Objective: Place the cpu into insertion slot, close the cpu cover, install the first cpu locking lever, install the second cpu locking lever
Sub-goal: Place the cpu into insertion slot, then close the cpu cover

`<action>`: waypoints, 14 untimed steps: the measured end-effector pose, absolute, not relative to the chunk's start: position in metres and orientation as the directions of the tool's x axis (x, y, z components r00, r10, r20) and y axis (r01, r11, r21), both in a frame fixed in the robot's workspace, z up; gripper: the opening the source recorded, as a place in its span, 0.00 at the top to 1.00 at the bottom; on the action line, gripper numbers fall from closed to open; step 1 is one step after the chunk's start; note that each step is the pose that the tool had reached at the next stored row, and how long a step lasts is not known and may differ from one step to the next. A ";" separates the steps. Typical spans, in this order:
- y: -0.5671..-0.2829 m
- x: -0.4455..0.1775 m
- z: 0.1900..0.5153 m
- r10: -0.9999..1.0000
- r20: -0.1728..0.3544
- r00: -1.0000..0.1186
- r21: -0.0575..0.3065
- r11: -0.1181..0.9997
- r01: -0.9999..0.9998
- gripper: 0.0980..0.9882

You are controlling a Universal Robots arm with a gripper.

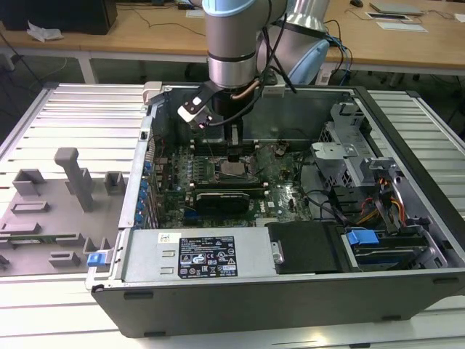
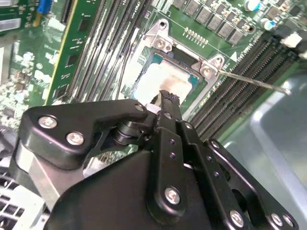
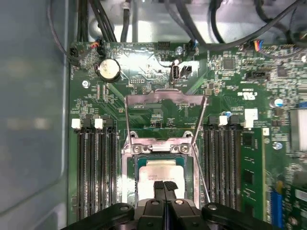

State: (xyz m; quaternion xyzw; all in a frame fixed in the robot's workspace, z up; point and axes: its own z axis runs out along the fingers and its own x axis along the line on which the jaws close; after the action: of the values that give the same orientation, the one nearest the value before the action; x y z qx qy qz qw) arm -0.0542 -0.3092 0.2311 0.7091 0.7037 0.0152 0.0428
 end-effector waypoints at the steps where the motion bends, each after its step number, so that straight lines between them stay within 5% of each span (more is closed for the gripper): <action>1: -0.309 -0.054 0.237 0.999 -0.039 0.009 0.082 -0.006 0.997 0.99; 14: -0.309 -0.054 0.253 0.999 -0.039 0.009 0.082 -0.006 0.997 0.99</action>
State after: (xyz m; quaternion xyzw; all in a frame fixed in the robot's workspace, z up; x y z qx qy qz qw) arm -0.0541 -0.3090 0.2526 0.7091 0.7037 0.0152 0.0428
